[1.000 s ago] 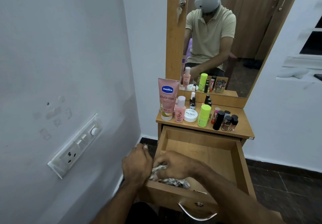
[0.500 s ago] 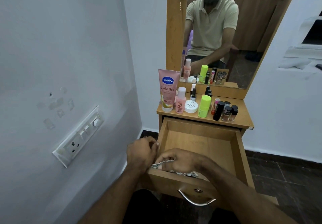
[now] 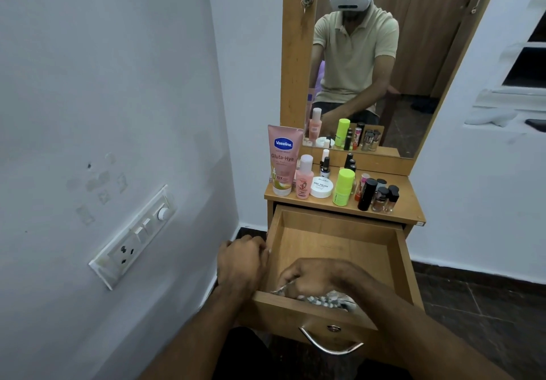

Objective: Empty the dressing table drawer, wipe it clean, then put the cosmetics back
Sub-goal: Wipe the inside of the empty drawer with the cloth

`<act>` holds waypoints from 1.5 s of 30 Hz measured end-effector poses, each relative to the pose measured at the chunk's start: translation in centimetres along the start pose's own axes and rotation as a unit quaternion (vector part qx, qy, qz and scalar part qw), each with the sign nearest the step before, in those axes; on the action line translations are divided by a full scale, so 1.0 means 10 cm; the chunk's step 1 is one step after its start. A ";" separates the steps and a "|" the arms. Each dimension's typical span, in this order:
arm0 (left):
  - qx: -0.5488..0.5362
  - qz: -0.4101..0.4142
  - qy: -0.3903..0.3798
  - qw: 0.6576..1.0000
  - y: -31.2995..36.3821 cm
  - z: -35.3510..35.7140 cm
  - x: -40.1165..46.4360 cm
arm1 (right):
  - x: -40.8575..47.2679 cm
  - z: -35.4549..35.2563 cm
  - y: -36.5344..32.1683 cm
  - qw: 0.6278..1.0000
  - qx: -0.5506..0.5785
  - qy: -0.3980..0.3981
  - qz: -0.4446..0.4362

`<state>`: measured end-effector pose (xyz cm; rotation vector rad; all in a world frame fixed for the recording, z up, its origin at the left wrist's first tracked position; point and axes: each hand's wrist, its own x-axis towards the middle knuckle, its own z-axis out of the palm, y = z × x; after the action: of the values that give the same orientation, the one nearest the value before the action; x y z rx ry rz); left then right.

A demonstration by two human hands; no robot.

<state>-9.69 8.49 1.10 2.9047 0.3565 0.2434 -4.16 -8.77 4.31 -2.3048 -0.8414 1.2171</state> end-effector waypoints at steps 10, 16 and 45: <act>0.022 0.007 0.010 1.000 0.00 0.08 0.03 | 0.00 0.08 0.01 0.998 0.051 0.032 -0.009; 0.048 0.017 0.010 0.999 0.03 0.12 0.05 | 0.06 0.03 -0.03 0.999 0.046 0.021 0.007; 0.085 -0.045 -0.026 0.995 0.24 -0.04 0.04 | -0.26 0.06 0.14 0.993 0.085 0.053 0.065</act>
<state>-8.85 6.40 2.06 3.0437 0.5211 0.1302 -5.34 -11.46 4.70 -2.2907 -0.5370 1.1589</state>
